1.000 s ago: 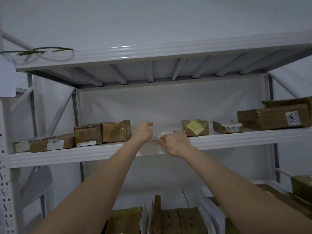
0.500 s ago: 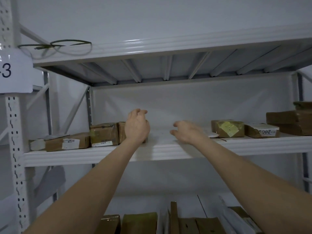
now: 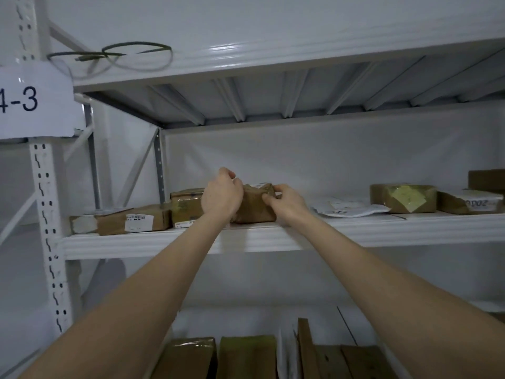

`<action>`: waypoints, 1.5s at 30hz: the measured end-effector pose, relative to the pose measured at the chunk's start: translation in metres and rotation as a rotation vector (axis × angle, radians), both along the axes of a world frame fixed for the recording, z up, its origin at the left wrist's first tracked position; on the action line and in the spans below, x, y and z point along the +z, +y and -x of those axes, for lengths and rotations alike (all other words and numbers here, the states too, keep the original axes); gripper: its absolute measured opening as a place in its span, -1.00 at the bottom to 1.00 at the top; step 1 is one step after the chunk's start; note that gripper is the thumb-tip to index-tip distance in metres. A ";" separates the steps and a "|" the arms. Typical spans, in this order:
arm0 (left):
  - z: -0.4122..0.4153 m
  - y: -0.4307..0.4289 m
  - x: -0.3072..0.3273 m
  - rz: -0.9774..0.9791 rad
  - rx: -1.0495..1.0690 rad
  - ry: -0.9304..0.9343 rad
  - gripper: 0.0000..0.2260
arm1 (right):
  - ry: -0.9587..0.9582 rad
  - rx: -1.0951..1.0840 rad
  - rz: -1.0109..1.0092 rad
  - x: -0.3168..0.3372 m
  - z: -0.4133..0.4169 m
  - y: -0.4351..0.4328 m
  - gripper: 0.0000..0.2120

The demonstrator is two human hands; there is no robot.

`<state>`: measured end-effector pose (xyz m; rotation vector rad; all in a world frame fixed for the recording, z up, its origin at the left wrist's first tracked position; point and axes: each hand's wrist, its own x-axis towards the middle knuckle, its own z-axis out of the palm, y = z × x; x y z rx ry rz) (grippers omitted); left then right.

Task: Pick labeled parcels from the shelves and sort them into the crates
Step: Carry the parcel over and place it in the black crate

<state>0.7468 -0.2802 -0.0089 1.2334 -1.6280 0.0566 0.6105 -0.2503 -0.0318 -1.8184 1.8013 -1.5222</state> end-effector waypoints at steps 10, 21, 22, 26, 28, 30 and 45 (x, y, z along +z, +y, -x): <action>0.013 0.036 -0.018 -0.317 -0.392 0.613 -0.63 | -0.266 -0.098 0.092 -0.005 0.009 0.049 -0.56; 0.014 0.123 -0.052 -0.506 -0.551 0.641 -0.79 | -0.483 0.037 0.027 -0.048 0.016 0.129 -0.68; 0.012 0.131 -0.057 -0.542 -0.561 0.634 -0.81 | -0.510 0.053 0.006 -0.053 0.016 0.135 -0.71; 0.008 0.151 -0.082 -0.610 -0.569 0.591 -0.78 | -0.635 0.123 -0.065 -0.075 0.017 0.161 -0.83; 0.006 0.160 -0.095 -0.613 -0.559 0.542 -0.73 | -0.673 0.137 -0.088 -0.085 0.019 0.172 -0.88; 0.003 0.165 -0.109 -0.621 -0.564 0.522 -0.69 | -0.670 0.134 -0.124 -0.097 0.021 0.179 -0.85; -0.042 0.169 -0.221 -0.843 -0.606 0.518 -0.66 | -0.910 0.184 -0.405 -0.220 -0.008 0.176 -0.67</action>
